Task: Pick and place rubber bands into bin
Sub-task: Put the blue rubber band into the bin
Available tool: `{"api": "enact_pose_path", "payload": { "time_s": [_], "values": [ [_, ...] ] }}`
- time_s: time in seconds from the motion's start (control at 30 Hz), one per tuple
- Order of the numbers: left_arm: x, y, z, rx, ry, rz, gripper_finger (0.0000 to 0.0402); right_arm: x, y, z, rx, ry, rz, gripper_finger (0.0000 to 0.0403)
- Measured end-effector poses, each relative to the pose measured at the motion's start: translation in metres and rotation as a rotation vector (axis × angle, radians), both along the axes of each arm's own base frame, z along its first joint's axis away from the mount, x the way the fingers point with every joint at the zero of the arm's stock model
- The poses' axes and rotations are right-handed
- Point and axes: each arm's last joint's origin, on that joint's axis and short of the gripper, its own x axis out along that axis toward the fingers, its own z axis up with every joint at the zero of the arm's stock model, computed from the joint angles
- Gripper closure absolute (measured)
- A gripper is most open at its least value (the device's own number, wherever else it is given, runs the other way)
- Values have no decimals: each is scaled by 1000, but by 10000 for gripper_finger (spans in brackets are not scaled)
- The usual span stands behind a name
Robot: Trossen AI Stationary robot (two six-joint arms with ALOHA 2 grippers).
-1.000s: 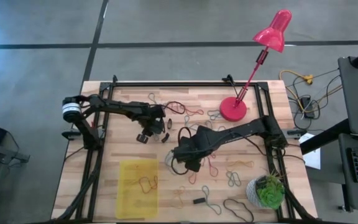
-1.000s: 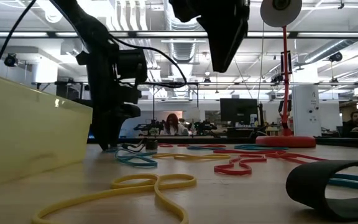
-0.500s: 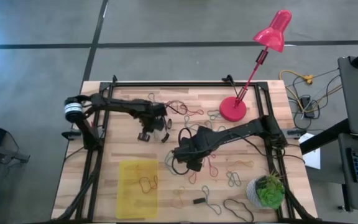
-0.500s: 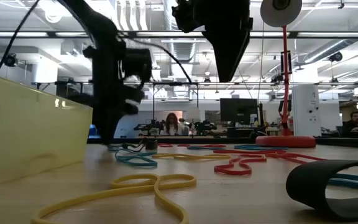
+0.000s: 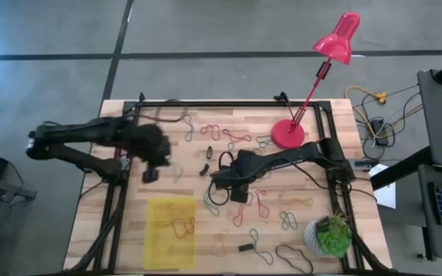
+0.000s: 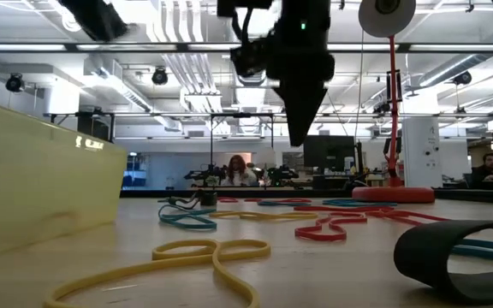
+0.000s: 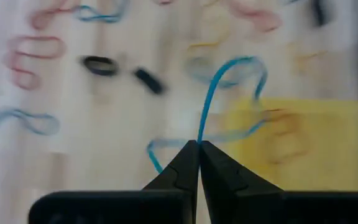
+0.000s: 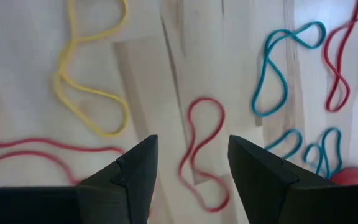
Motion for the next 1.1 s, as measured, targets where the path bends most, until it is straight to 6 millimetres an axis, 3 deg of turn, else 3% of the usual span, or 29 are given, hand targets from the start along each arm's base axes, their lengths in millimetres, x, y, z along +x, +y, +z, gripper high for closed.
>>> {"api": "enact_pose_path", "payload": {
  "time_s": [0.17,0.3,0.47,0.6,0.8,0.93,1.1],
  "values": [
    [-36,-34,24,-306,-87,76,401,2,-21,-12,-5,24,53,220],
    [-43,-57,27,-376,-92,117,401,5,-38,-14,6,10,67,220],
    [-24,-93,3,-314,42,82,401,12,-53,-8,51,-37,61,220],
    [-5,-122,-38,-193,207,41,401,15,-56,0,50,-61,86,220],
    [13,-145,-93,-130,402,164,401,18,-55,10,44,-76,137,220],
    [25,-158,-96,-204,448,131,401,16,-56,13,41,-49,171,220],
    [36,-161,-71,-246,374,145,375,9,-56,25,33,-47,222,220]
  ]
}}
